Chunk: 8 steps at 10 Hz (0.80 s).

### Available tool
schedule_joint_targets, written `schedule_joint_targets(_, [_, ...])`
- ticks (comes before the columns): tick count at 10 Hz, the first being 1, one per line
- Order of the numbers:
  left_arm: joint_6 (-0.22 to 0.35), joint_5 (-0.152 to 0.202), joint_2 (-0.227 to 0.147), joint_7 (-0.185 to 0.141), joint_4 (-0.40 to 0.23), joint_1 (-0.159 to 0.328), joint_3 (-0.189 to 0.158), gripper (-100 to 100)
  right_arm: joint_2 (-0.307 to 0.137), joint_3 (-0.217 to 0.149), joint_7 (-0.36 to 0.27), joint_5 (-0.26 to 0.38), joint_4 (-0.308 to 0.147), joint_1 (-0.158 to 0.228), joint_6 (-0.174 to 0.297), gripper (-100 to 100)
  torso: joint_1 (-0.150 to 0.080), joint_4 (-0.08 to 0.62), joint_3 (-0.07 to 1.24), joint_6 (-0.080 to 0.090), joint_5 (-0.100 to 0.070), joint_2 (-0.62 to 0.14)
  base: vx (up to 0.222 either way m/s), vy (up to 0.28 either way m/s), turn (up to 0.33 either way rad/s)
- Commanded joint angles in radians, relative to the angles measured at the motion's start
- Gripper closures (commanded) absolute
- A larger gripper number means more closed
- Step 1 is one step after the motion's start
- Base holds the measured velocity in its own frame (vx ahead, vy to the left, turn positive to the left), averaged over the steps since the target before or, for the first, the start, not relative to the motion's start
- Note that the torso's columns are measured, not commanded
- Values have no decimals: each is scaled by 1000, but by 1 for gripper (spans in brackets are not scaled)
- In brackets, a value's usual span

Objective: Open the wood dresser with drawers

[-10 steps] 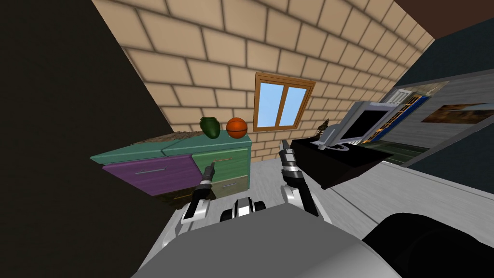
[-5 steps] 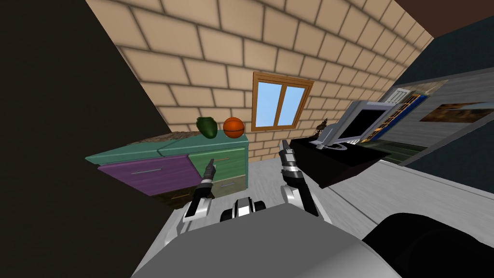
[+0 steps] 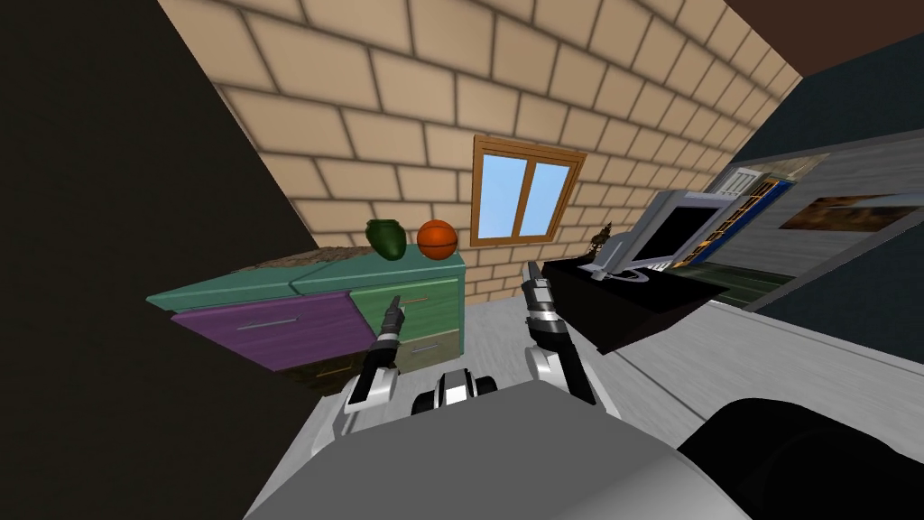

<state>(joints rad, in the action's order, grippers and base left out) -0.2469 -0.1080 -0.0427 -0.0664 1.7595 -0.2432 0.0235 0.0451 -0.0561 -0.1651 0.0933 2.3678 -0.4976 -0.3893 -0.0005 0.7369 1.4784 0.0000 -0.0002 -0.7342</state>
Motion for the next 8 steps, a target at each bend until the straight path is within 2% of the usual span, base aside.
schedule_joint_targets(1, [-24, 1, 1, 2, -27, 1, 1, 100, 0, 0, 0, 0, 0, 0, 0, 0, 1, 1, -2, 0, 0, -4, -55, 2, 33])
schedule_joint_targets(2, [-9, 0, 2, 1, -11, -1, 1, 100, 0, 0, 0, 0, 0, 0, 0, 0, 1, 3, -6, 0, 0, -10, -35, 0, 7])
schedule_joint_targets(3, [-13, 0, -33, 1, -11, -2, 2, -100, 0, 0, 0, 0, 0, 0, 0, 0, 1, 2, -5, 0, 0, -7, -12, -1, 0])
schedule_joint_targets(6, [-14, 1, -84, 0, -5, -4, 1, -100, 0, 0, 0, 0, 0, 0, 0, 0, 1, 0, -1, 0, 0, -1, -4, 11, 4])
schedule_joint_targets(7, [-12, 3, -36, -3, -2, -9, -3, -100, 0, 0, 0, 0, 0, 0, 0, 0, 1, 1, -2, 0, 0, -3, -45, 88, 51])
schedule_joint_targets(8, [-12, 3, -23, -3, -3, -9, -4, -100, 0, 0, 0, 0, 0, 0, 0, 0, 4, 2, -4, 0, 1, -6, -44, 107, 21])
